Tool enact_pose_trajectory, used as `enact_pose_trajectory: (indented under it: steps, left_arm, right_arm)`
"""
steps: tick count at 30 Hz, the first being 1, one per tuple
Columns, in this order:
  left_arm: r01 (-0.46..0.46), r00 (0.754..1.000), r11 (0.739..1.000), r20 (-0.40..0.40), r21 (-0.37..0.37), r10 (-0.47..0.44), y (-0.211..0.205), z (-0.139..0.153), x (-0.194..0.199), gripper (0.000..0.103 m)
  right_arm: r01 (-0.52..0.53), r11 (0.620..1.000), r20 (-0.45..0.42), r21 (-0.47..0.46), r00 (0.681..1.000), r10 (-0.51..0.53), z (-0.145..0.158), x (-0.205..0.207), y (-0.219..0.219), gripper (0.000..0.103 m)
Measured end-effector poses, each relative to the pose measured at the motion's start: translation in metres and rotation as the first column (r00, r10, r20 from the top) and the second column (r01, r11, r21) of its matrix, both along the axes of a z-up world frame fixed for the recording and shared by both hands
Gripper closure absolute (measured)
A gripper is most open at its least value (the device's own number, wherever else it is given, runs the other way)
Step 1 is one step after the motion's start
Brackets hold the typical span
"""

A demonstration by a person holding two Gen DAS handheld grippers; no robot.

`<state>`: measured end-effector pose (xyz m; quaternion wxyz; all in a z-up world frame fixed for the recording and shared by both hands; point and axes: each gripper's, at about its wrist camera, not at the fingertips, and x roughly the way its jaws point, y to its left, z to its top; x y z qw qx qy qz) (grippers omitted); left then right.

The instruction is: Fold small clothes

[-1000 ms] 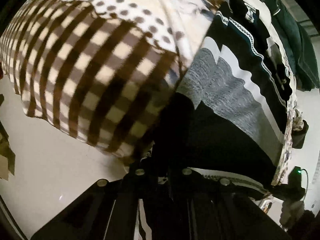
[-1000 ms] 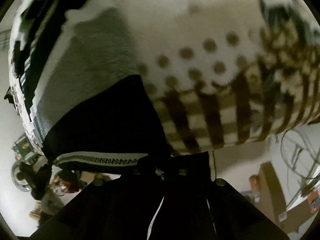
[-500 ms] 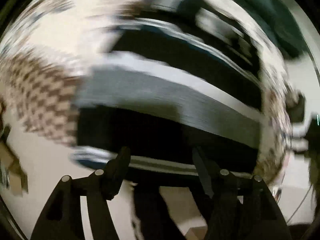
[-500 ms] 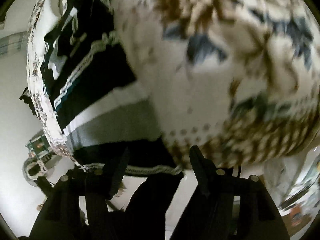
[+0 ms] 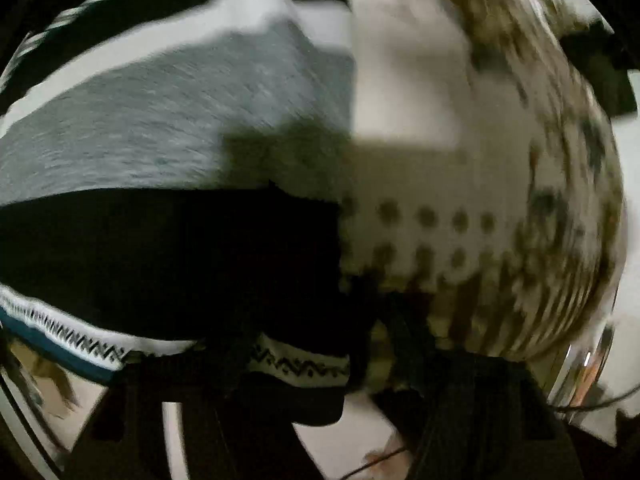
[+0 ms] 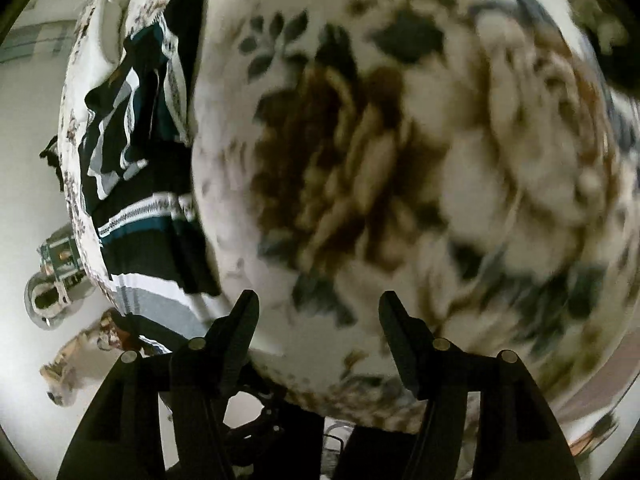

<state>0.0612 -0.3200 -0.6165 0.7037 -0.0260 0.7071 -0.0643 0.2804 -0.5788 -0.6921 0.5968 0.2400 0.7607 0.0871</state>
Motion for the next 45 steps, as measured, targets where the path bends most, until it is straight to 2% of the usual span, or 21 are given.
enact_pose_trajectory:
  steps: [1, 8, 12, 15, 16, 17, 18, 19, 22, 27, 31, 32, 34, 35, 38, 40, 41, 43, 45]
  left_arm:
    - [-0.013, 1.0, 1.0, 0.028, 0.026, 0.013, 0.005, 0.006, 0.0, 0.097]
    - [-0.112, 0.99, 0.994, 0.086, 0.013, 0.111, 0.057, 0.053, 0.008, 0.1]
    - [-0.144, 0.984, 0.99, 0.107, 0.003, 0.143, 0.073, 0.085, 0.017, 0.1]
    - [-0.174, 0.976, 0.985, 0.129, -0.011, 0.174, 0.088, 0.105, 0.016, 0.1]
    - [-0.181, 0.974, 0.983, 0.138, -0.016, 0.181, 0.092, 0.108, 0.015, 0.1]
    - [-0.187, 0.971, 0.982, 0.146, -0.025, 0.189, 0.093, 0.114, 0.018, 0.1]
    - [-0.191, 0.969, 0.981, 0.156, -0.032, 0.194, 0.095, 0.116, 0.019, 0.1]
    - [-0.198, 0.965, 0.979, 0.166, -0.041, 0.202, 0.104, 0.12, 0.015, 0.1]
    - [-0.219, 0.955, 0.973, 0.189, -0.077, 0.23, 0.122, 0.131, 0.012, 0.1]
    - [-0.278, 0.93, 0.946, 0.201, -0.17, 0.309, 0.175, 0.148, 0.007, 0.1]
    - [-0.35, 0.894, 0.91, 0.21, -0.223, 0.395, 0.234, 0.161, -0.006, 0.1]
    - [-0.384, 0.877, 0.891, 0.206, -0.243, 0.434, 0.256, 0.163, -0.011, 0.1]
    - [-0.425, 0.854, 0.865, 0.198, -0.268, 0.481, 0.282, 0.161, -0.017, 0.1]
    - [-0.462, 0.831, 0.839, 0.19, -0.288, 0.523, 0.302, 0.157, -0.021, 0.1]
    - [-0.531, 0.777, 0.779, 0.176, -0.333, 0.605, 0.343, 0.142, -0.03, 0.1]
    - [-0.564, 0.749, 0.755, 0.179, -0.336, 0.638, 0.369, 0.124, -0.033, 0.1]
    - [-0.578, 0.737, 0.743, 0.175, -0.339, 0.653, 0.38, 0.117, -0.034, 0.1]
    - [-0.615, 0.701, 0.701, 0.156, -0.361, 0.696, 0.409, 0.095, -0.036, 0.1]
    - [-0.633, 0.682, 0.684, 0.157, -0.364, 0.714, 0.431, 0.078, -0.035, 0.1]
  right_arm:
    - [-0.002, 1.0, 0.012, 0.017, 1.0, 0.002, 0.0, 0.01, -0.002, 0.039]
    - [0.082, 0.975, 0.123, 0.206, 0.986, -0.109, -0.02, 0.144, 0.001, 0.039]
    - [0.148, 0.935, 0.053, 0.322, 0.983, -0.173, -0.061, 0.217, 0.025, 0.039]
    - [0.154, 0.93, 0.003, 0.334, 0.986, -0.164, -0.086, 0.245, 0.049, 0.039]
    - [0.163, 0.931, 0.002, 0.328, 0.985, -0.173, -0.089, 0.247, 0.055, 0.046]
    - [0.169, 0.932, 0.017, 0.321, 0.983, -0.185, -0.086, 0.249, 0.059, 0.06]
    - [0.163, 0.937, 0.032, 0.309, 0.983, -0.181, -0.081, 0.25, 0.064, 0.092]
    - [0.152, 0.953, 0.059, 0.261, 0.983, -0.172, -0.07, 0.251, 0.07, 0.092]
    - [0.104, 0.974, 0.112, 0.201, 0.985, -0.128, -0.033, 0.252, 0.092, 0.092]
    - [-0.005, 0.997, 0.196, 0.072, 0.98, -0.009, 0.062, 0.26, 0.154, 0.093]
    - [-0.076, 0.997, 0.197, -0.027, 0.977, 0.08, 0.129, 0.272, 0.249, 0.093]
    - [-0.087, 0.995, 0.196, -0.042, 0.976, 0.093, 0.137, 0.273, 0.269, 0.093]
    - [-0.139, 0.986, 0.194, -0.095, 0.969, 0.156, 0.152, 0.281, 0.337, 0.093]
    - [-0.154, 0.981, 0.195, -0.121, 0.965, 0.176, 0.154, 0.284, 0.365, 0.093]
    - [-0.222, 0.953, 0.208, -0.207, 0.942, 0.265, 0.147, 0.292, 0.462, 0.093]
    - [-0.258, 0.929, 0.199, -0.267, 0.928, 0.315, 0.129, 0.298, 0.52, 0.093]
    - [-0.26, 0.919, 0.195, -0.297, 0.926, 0.324, 0.122, 0.3, 0.542, 0.093]
    - [-0.269, 0.898, 0.175, -0.347, 0.923, 0.344, 0.098, 0.303, 0.581, 0.093]
    - [-0.261, 0.88, 0.174, -0.398, 0.92, 0.352, 0.077, 0.306, 0.606, 0.093]
